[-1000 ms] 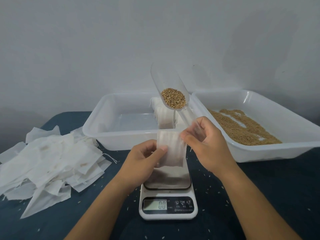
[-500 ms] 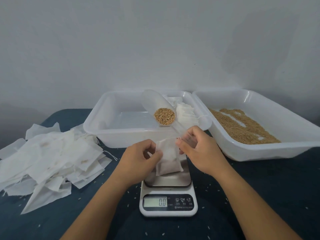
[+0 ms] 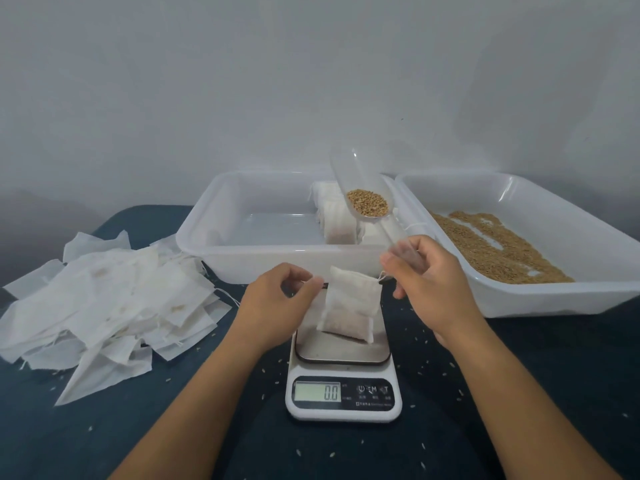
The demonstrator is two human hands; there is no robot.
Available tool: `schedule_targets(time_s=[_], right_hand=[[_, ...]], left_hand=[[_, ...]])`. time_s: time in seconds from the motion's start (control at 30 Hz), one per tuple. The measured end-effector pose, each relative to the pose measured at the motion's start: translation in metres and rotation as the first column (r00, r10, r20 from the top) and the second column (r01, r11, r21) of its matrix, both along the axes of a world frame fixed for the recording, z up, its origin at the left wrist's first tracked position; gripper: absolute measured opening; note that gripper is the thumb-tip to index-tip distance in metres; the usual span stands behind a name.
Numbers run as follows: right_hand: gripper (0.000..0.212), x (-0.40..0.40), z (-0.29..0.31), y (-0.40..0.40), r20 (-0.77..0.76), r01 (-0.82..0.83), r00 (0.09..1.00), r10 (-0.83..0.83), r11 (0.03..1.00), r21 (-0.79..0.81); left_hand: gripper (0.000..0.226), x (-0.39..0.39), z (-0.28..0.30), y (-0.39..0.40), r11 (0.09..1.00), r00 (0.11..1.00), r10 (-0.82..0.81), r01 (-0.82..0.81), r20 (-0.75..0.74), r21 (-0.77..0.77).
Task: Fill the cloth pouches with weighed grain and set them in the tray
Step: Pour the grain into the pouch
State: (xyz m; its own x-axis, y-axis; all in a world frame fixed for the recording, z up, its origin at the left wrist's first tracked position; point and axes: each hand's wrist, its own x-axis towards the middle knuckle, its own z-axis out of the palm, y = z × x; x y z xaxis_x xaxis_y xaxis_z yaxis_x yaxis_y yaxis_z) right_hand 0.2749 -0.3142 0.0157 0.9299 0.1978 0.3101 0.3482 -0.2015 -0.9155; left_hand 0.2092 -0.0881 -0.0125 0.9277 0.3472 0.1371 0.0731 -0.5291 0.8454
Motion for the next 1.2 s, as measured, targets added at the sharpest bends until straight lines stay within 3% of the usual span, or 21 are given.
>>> schedule_targets(time_s=[0.17, 0.4, 1.2], right_hand=[[0.017, 0.002, -0.001, -0.003, 0.024, 0.059, 0.998, -0.058, 0.997, -0.051], [0.012, 0.002, 0.002, -0.009, 0.125, 0.134, 0.986, -0.114, 0.978, -0.161], [0.009, 0.002, 0.005, -0.011, 0.111, 0.204, 0.974, -0.2, 0.978, -0.035]], left_hand=[[0.025, 0.003, -0.002, 0.0, 0.998, 0.999, 0.035, -0.035, 0.009, -0.05], [0.016, 0.004, -0.007, 0.0, 1.0, 0.999, 0.014, -0.015, -0.033, -0.021], [0.009, 0.001, -0.004, -0.007, 1.0, 1.0, 0.004, -0.004, 0.016, 0.03]])
